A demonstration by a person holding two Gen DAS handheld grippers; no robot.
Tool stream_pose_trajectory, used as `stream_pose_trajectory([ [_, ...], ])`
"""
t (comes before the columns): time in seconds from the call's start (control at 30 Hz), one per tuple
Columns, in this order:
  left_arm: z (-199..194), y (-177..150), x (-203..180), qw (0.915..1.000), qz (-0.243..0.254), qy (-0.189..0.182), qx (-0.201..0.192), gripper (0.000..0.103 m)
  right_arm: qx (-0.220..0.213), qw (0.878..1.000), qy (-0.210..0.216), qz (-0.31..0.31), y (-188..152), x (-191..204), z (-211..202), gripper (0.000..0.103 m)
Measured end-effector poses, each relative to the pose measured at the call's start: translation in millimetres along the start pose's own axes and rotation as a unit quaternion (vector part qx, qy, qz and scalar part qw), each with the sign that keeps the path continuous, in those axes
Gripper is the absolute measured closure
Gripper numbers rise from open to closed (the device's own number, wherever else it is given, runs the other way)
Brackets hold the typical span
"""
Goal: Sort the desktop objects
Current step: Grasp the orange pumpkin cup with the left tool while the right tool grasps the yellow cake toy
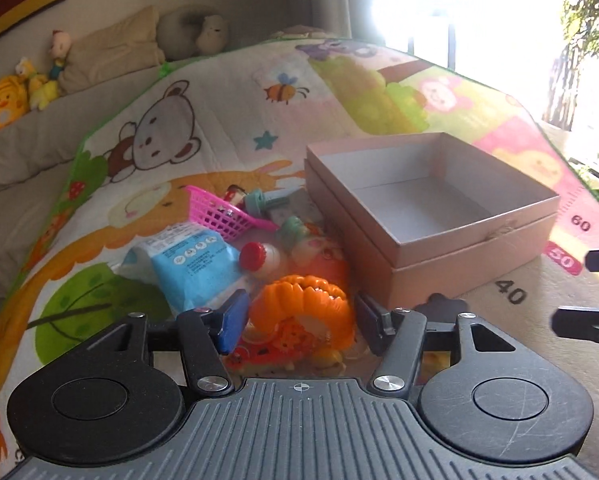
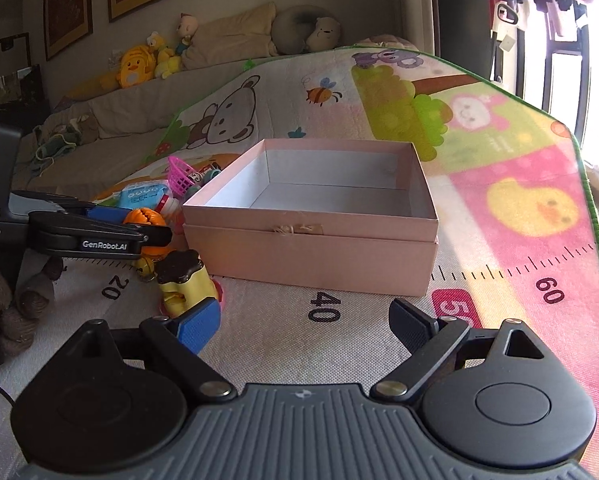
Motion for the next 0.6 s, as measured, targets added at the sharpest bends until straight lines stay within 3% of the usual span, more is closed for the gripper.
stream_pose_trajectory([
  [0.1, -34.8, -14.1, -18.0, 0.9985, 0.005, -0.054, -0.010, 0.039, 0.006, 1.000, 0.005, -0.013, 1.8, 5.5, 1.5, 0.011],
  [0.2, -46.1, -36.1, -26.4, 0.9975, 0.011, -0.069, 0.009, 0.037, 0.019, 0.999, 0.018, -0.043, 4.5, 18.9, 4.7, 0.011],
  [0.37, -44.7, -65.4, -13.6, 0.9988, 0.006, -0.033, 0.036, 0.022, 0.050, 0.992, 0.036, -0.112, 7.6, 48.7, 14.6, 0.011],
  [0.5, -50.0, -73.6, 8.1, 0.9990, 0.009, 0.020, 0.038, 0.010, 0.075, 0.984, 0.052, -0.153, 6.5, 69.8, 28.3, 0.011],
  [0.6, -60.2, -76.9, 18.7, 0.9992, -0.011, 0.018, 0.033, 0.005, 0.091, 0.982, 0.054, -0.155, 7.9, 77.9, 46.4, 0.011],
])
Point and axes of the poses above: each gripper's, at about its wrist camera, not at the fingertips, and z roughly the way its jaws point, x to its left, y to its top, the point moved 8 cm from there along z, roughly the way its jaws point, and after that the axes turned 4 degrees about x, right-handed, at the moved point
